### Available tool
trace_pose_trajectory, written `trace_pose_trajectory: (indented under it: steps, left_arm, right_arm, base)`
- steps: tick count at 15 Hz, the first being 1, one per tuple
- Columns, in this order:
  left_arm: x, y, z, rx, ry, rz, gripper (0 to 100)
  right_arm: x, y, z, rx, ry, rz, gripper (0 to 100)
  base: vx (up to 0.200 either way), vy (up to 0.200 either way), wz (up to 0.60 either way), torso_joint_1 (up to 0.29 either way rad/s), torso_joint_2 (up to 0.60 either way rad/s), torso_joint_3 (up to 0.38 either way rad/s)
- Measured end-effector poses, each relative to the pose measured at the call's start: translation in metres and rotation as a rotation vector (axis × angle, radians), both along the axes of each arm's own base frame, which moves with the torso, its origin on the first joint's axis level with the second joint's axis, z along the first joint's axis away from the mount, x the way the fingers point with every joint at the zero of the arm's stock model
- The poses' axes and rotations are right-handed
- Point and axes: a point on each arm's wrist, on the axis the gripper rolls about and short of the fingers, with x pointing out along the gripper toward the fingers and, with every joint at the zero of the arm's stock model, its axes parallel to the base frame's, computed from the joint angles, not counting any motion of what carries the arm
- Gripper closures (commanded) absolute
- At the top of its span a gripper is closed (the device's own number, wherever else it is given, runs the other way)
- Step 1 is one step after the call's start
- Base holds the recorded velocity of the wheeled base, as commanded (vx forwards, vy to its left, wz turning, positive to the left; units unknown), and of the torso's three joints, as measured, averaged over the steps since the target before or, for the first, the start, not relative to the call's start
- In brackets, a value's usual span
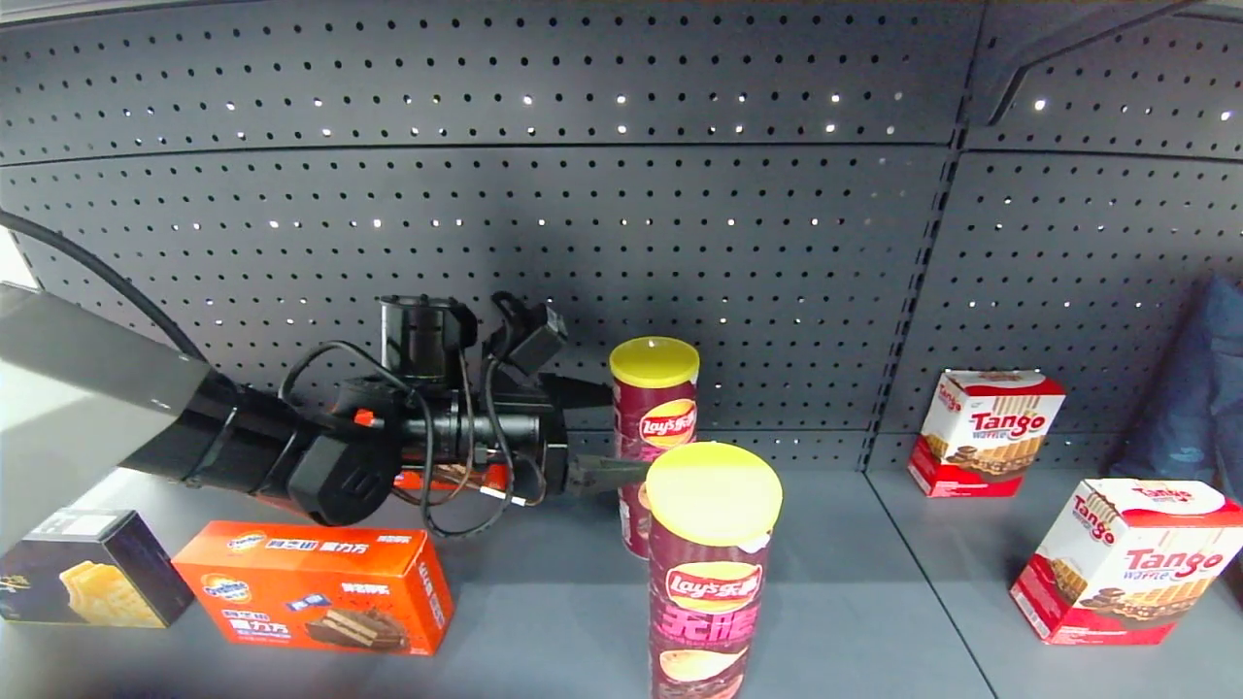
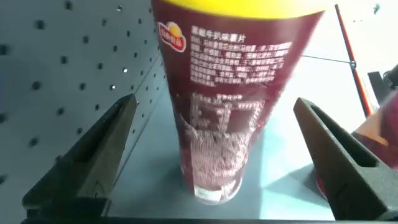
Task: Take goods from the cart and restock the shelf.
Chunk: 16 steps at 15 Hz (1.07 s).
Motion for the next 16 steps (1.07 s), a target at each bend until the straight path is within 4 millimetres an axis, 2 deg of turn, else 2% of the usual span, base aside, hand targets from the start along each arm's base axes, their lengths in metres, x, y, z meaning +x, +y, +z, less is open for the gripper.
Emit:
trace_pose_trajectory:
  steps: [5, 8, 10, 16]
  left_arm:
    - [-0.026, 0.030, 0.017, -0.001, -0.007, 0.060, 0]
    - [-0.050, 0.051, 0.032, -0.006, -0.029, 0.111, 0]
    - [-0.063, 0.060, 0.046, 0.017, -0.078, 0.238, 0]
    - [-0.106, 0.062, 0.066, 0.128, -0.175, 0.624, 0]
  right_arm:
    - [0.000, 0.000, 0.001, -0.001, -0.003, 0.001, 0]
    - [0.000, 0.000, 0.000, -0.002, 0.000, 0.001, 0]
    - [0.000, 0.000, -0.001, -0.002, 0.003, 0.001, 0]
    - [-0.001, 0.000, 0.001, -0.002, -0.004, 0.001, 0]
  base:
    - [0.000, 0.000, 0.00, 0.000, 0.00, 0.000]
    - [0.000, 0.000, 0.00, 0.000, 0.00, 0.000]
    - [0.000, 0.000, 0.00, 0.000, 0.00, 0.000]
    - [0.000, 0.000, 0.00, 0.000, 0.00, 0.000]
